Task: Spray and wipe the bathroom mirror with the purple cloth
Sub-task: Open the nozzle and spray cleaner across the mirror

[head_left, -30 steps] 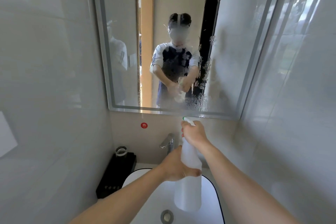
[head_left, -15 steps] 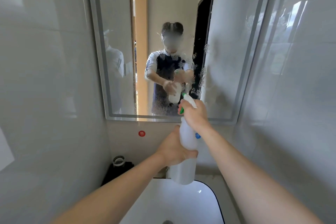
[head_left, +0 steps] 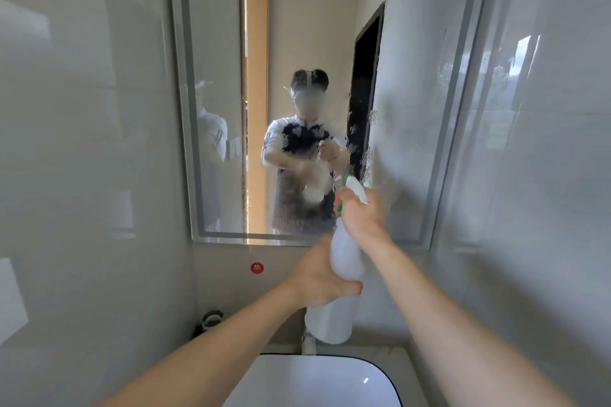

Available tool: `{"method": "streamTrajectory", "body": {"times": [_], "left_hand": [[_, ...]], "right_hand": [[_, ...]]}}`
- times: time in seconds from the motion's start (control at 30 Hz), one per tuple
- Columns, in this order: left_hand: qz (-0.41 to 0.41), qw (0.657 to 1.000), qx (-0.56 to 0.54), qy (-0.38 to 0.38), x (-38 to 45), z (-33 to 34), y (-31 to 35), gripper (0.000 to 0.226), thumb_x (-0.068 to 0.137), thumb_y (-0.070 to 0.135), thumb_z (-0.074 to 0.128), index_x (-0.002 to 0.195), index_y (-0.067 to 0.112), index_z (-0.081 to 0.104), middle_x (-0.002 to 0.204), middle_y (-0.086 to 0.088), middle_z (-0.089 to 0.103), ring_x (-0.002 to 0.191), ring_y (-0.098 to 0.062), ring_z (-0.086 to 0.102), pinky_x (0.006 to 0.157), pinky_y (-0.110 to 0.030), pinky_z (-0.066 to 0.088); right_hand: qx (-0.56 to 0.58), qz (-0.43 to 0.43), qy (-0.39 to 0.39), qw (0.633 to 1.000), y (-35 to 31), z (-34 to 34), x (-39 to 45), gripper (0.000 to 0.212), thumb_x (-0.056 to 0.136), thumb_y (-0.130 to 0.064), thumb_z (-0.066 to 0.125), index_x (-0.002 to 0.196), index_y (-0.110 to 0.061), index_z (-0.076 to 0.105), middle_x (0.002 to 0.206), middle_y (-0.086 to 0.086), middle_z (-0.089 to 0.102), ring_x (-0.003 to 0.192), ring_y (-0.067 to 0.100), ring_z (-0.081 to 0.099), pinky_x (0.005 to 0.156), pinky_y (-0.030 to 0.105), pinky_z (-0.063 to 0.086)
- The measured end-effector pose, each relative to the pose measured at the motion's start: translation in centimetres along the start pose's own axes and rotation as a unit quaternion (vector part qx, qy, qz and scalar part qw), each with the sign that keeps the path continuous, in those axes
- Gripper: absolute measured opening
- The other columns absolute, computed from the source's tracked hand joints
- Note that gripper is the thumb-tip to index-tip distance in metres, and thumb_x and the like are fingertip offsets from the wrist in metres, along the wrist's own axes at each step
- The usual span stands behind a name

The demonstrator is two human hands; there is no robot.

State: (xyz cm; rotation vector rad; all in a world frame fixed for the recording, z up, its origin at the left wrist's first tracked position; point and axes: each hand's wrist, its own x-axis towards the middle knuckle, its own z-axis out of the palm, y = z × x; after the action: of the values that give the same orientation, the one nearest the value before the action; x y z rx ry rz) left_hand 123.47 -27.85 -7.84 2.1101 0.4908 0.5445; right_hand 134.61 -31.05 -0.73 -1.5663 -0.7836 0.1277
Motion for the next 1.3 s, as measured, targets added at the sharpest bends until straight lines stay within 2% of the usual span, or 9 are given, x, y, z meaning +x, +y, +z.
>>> {"method": "streamTrajectory", "body": {"times": [0.1, 0.3, 0.4, 0.53, 0.7, 0.87, 1.0, 1.13, 1.3], "left_hand": [[0.016, 0.998, 0.048, 0.028, 0.9, -1.7, 1.8, 0.079, 0.052, 0.048, 0.080, 0.122, 0.029, 0.048, 0.111, 0.009, 0.066, 0.102, -0.014, 0.066, 0.090, -0.044, 0.058], [0.040, 0.998, 0.046, 0.033, 2.1, -3.4, 3.9, 0.084, 0.055, 0.065, 0.088, 0.123, 0.036, 0.050, 0.115, 0.013, 0.068, 0.110, -0.013, 0.067, 0.097, -0.044, 0.056], [0.038, 0.997, 0.060, 0.038, 2.0, -3.4, 4.7, 0.077, 0.057, 0.063, 0.084, 0.120, 0.035, 0.050, 0.111, 0.014, 0.068, 0.106, -0.011, 0.067, 0.095, -0.043, 0.057], [0.040, 0.997, 0.068, 0.028, 1.5, -3.1, 5.4, 0.061, 0.060, 0.058, 0.083, 0.109, 0.035, 0.054, 0.101, 0.013, 0.070, 0.097, -0.012, 0.070, 0.091, -0.045, 0.059], [0.044, 0.992, 0.106, 0.049, 2.0, -4.3, 7.4, 0.074, 0.059, 0.062, 0.082, 0.119, 0.036, 0.048, 0.108, 0.016, 0.064, 0.100, -0.011, 0.067, 0.091, -0.043, 0.058], [0.070, 0.987, 0.127, 0.074, 2.7, -6.4, 10.9, 0.072, 0.060, 0.059, 0.082, 0.119, 0.035, 0.048, 0.107, 0.016, 0.065, 0.100, -0.012, 0.067, 0.090, -0.043, 0.058], [0.075, 0.988, 0.107, 0.079, 2.6, -6.8, 12.4, 0.064, 0.063, 0.054, 0.082, 0.113, 0.033, 0.047, 0.105, 0.013, 0.066, 0.098, -0.012, 0.068, 0.090, -0.044, 0.059], [0.082, 0.988, 0.101, 0.080, 2.7, -6.9, 12.6, 0.056, 0.066, 0.052, 0.083, 0.105, 0.040, 0.046, 0.103, 0.016, 0.068, 0.098, -0.010, 0.068, 0.090, -0.042, 0.059], [0.087, 0.988, 0.100, 0.081, 2.9, -6.8, 12.3, 0.065, 0.060, 0.059, 0.079, 0.112, 0.038, 0.047, 0.105, 0.015, 0.068, 0.099, -0.011, 0.069, 0.090, -0.044, 0.059]], "right_hand": [[-0.013, -0.032, 0.012, 0.999, -2.6, -0.5, 1.1, 0.030, 0.087, -0.020, 0.053, 0.075, 0.007, 0.057, 0.059, 0.005, 0.049, 0.053, 0.019, 0.043, 0.051, 0.026, 0.033], [-0.028, -0.065, 0.007, 0.997, -6.4, -1.4, 2.2, 0.027, 0.089, -0.021, 0.052, 0.078, -0.002, 0.066, 0.068, 0.004, 0.064, 0.061, 0.017, 0.055, 0.056, 0.025, 0.043], [-0.036, -0.066, -0.002, 0.997, -6.9, -1.8, 2.3, 0.029, 0.086, -0.024, 0.051, 0.078, 0.000, 0.065, 0.072, 0.004, 0.064, 0.064, 0.018, 0.055, 0.060, 0.029, 0.044], [-0.021, -0.040, -0.005, 0.999, -7.1, -2.2, 2.5, 0.021, 0.090, -0.023, 0.057, 0.071, -0.014, 0.062, 0.068, 0.005, 0.065, 0.064, 0.025, 0.064, 0.065, 0.032, 0.050], [0.028, -0.053, 0.023, 0.998, -8.9, -3.3, 3.0, 0.026, 0.090, -0.018, 0.055, 0.066, -0.011, 0.061, 0.064, 0.010, 0.062, 0.053, 0.020, 0.056, 0.055, 0.023, 0.046], [0.066, -0.070, 0.052, 0.994, -12.3, -4.3, 4.2, 0.026, 0.083, -0.022, 0.056, 0.060, -0.014, 0.065, 0.070, 0.012, 0.074, 0.062, 0.022, 0.061, 0.067, 0.032, 0.050], [0.041, -0.081, 0.033, 0.995, -14.2, -4.6, 4.9, 0.027, 0.078, -0.029, 0.053, 0.069, -0.010, 0.069, 0.072, 0.011, 0.074, 0.062, 0.023, 0.062, 0.065, 0.031, 0.050], [0.027, -0.086, 0.026, 0.996, -14.6, -4.7, 5.1, 0.026, 0.078, -0.023, 0.052, 0.054, -0.016, 0.062, 0.062, 0.007, 0.068, 0.060, 0.025, 0.060, 0.065, 0.033, 0.049], [0.004, -0.082, 0.021, 0.996, -15.0, -4.4, 5.2, 0.019, 0.078, -0.025, 0.053, 0.064, -0.014, 0.060, 0.067, 0.007, 0.064, 0.063, 0.026, 0.058, 0.065, 0.035, 0.050]]}}
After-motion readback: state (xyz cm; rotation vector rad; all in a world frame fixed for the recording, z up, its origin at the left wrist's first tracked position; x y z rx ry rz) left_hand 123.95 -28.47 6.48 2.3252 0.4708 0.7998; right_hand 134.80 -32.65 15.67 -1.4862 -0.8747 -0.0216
